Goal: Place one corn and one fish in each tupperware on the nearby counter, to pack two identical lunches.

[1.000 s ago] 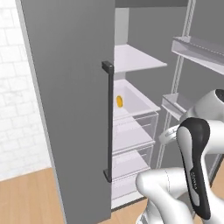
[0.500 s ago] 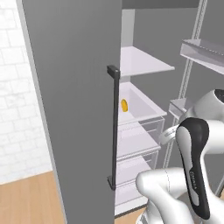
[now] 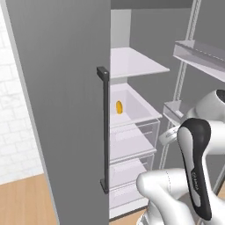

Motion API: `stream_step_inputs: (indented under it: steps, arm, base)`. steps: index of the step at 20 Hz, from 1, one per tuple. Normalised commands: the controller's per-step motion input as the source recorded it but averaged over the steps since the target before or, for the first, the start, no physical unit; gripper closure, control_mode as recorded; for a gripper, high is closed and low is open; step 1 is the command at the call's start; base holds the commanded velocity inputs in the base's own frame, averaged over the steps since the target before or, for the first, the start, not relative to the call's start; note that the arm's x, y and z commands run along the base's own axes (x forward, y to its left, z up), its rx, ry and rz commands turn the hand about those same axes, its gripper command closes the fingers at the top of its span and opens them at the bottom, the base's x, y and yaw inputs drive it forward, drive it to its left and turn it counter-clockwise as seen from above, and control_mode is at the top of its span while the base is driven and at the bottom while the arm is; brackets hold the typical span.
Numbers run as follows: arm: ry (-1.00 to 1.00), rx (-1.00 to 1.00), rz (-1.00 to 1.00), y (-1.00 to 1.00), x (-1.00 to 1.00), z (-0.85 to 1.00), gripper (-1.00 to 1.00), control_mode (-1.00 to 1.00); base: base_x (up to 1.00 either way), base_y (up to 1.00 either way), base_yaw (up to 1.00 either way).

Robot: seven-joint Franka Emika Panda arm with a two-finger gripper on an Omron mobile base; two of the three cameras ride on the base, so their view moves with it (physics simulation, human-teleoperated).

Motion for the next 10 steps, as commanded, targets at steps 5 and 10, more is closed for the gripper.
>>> stream_step_inputs:
  steps: [5, 10]
  arm:
    - [0.0, 0.0, 0.0, 0.05, 0.22, -0.03, -1.0, -1.0]
    - [0.0, 0.0, 0.0, 0.01, 0.59, -0.11, -1.0, -1.0]
  base:
    - [0.28, 0.02, 0.0]
    - [0.0, 0.0, 0.0]
